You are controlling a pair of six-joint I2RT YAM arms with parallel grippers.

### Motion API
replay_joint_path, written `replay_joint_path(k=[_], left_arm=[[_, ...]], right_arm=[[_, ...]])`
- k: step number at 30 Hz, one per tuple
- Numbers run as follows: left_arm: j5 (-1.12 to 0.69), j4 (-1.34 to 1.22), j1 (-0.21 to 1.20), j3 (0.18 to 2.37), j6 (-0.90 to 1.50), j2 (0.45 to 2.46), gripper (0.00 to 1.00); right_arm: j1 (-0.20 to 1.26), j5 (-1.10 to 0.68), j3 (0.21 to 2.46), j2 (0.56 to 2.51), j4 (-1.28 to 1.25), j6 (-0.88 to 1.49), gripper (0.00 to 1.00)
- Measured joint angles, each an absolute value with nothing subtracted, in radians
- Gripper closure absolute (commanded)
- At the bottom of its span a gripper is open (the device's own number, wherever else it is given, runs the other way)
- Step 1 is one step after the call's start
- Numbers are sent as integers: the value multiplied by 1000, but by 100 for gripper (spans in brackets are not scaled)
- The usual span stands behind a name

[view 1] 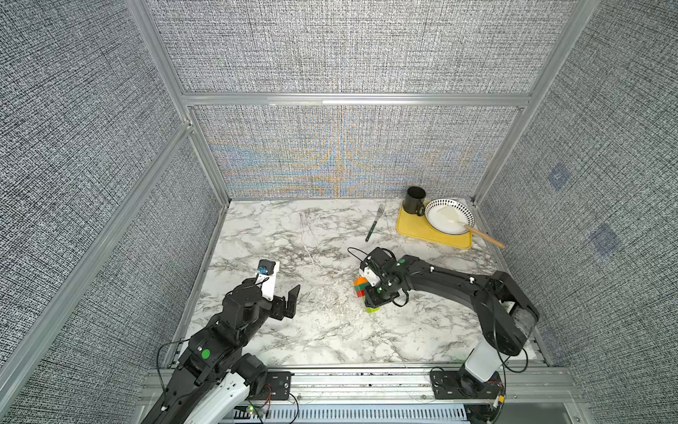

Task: Assemble an ice cream with lego
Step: Adjust the lego brick at the center of the board.

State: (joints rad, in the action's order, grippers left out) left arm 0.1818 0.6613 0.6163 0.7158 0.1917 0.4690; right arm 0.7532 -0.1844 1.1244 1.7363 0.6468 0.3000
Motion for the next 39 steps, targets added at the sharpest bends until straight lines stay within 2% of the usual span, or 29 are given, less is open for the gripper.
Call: replay_joint_path(k=[4,10,12,19,32,39], left_arm=[[181,661,616,716,192,459,0],[175,661,615,716,192,455,0],[173,661,615,716,192,455,0],[173,661,613,716,192,451,0],[172,661,612,715,192,457,0],[173,660,611,714,192,470,0]], right_arm=[[753,-184,1156,1783,669,284,75],[747,-182,1172,1806,669,273,53],[747,-181,1174,1809,671,266,49],[725,-229,1153,1805,637,252,46],[689,-424,1005,1690,488,309,47],[694,-466,980,1688,403,350,47]])
